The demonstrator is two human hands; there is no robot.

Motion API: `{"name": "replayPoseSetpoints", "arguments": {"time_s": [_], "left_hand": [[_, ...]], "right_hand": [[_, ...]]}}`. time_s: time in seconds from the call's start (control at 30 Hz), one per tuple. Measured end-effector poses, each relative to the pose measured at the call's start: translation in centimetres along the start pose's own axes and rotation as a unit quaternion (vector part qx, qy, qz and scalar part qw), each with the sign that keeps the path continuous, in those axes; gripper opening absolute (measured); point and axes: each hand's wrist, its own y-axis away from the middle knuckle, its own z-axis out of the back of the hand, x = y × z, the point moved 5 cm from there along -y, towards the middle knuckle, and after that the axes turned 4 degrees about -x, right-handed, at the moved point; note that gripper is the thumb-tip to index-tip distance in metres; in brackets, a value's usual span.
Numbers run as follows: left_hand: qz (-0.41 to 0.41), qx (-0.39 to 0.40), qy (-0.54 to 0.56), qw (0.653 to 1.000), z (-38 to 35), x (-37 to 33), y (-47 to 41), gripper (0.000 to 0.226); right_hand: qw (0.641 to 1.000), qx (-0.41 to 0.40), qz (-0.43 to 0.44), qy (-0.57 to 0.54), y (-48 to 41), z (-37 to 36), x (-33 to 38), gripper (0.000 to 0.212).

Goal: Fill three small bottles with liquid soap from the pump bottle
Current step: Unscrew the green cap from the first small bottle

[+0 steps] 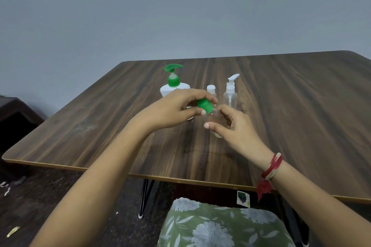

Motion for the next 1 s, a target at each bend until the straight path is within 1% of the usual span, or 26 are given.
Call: {"name": "replayPoseSetpoints", "arguments": {"time_s": [0.07, 0.1, 0.2, 0.27, 0.33, 0.37, 0.4, 0.43, 0.47, 0.5, 0.53, 0.6, 0.63, 0.77, 0.87, 0.93, 1.0], "left_hand": [[0.009, -0.014, -0.032, 0.999, 0.3, 0.5, -0.1, 0.019], [0.018, -0.028, -0.048, 0.998, 0.5, 0.7, -0.2, 0.017], [0.035, -0.092, -0.056, 0.994, 0.8, 0.9, -0.2, 0.026], [0.047, -0.157, -0.020, 0.986, 1.0, 0.8, 0.1, 0.036], [0.076, -0.220, 0.082, 0.969, 1.4, 1.5, 0.6, 0.044], [0.093, -0.242, 0.153, 0.954, 1.5, 1.9, 0.9, 0.043], [0.113, -0.255, 0.236, 0.931, 1.4, 2.6, 1.4, 0.036], [0.135, -0.260, 0.331, 0.897, 1.2, 3.1, 1.9, 0.028], [0.152, -0.258, 0.421, 0.856, 0.7, 3.6, 2.5, 0.022], [0.163, -0.257, 0.487, 0.818, 0.3, 4.0, 3.1, 0.020], [0.172, -0.264, 0.519, 0.795, -0.1, 4.5, 3.9, 0.020], [0.188, -0.285, 0.532, 0.775, -0.5, 5.5, 5.5, 0.023], [0.195, -0.297, 0.526, 0.773, -0.6, 6.1, 6.4, 0.026], [0.224, -0.333, 0.452, 0.797, 0.2, 9.3, 9.0, 0.041], [0.251, -0.341, 0.394, 0.816, 0.9, 12.3, 9.9, 0.032], [0.293, -0.352, 0.319, 0.830, 1.3, 14.3, 10.2, 0.027], [0.333, -0.348, 0.230, 0.846, 1.4, 16.0, 10.3, 0.023]], "right_hand": [[1.000, 0.003, -0.005, -0.004, 0.2, -0.2, -0.1, 0.017], [1.000, 0.002, -0.011, -0.007, 0.2, -0.3, -0.1, 0.018], [0.999, -0.008, -0.028, -0.029, 0.2, -0.6, -0.2, 0.019], [0.998, -0.009, -0.035, -0.047, 0.2, -0.7, -0.1, 0.018], [0.996, -0.008, -0.042, -0.073, 0.4, -0.9, 0.0, 0.018], [0.995, -0.009, -0.047, -0.091, 0.4, -0.9, 0.0, 0.019], [0.993, -0.009, -0.052, -0.109, 0.5, -1.0, 0.0, 0.020], [0.991, -0.007, -0.058, -0.124, 0.5, -1.2, -0.1, 0.019], [0.989, -0.005, -0.063, -0.137, 0.5, -1.4, -0.2, 0.018], [0.986, -0.004, -0.068, -0.150, 0.4, -1.5, -0.4, 0.019], [0.984, -0.003, -0.073, -0.164, 0.4, -1.6, -0.5, 0.021], [0.980, 0.001, -0.081, -0.183, 0.4, -1.9, -0.6, 0.024], [0.978, 0.004, -0.084, -0.188, 0.3, -2.0, -0.7, 0.024], [0.973, 0.008, -0.098, -0.210, 0.2, -2.5, -1.2, 0.022], [0.971, 0.015, -0.105, -0.213, 0.2, -3.0, -1.5, 0.021], [0.969, 0.015, -0.114, -0.218, 0.1, -3.4, -1.8, 0.020], [0.973, 0.010, -0.115, -0.200, 0.0, -3.8, -2.1, 0.021]]}}
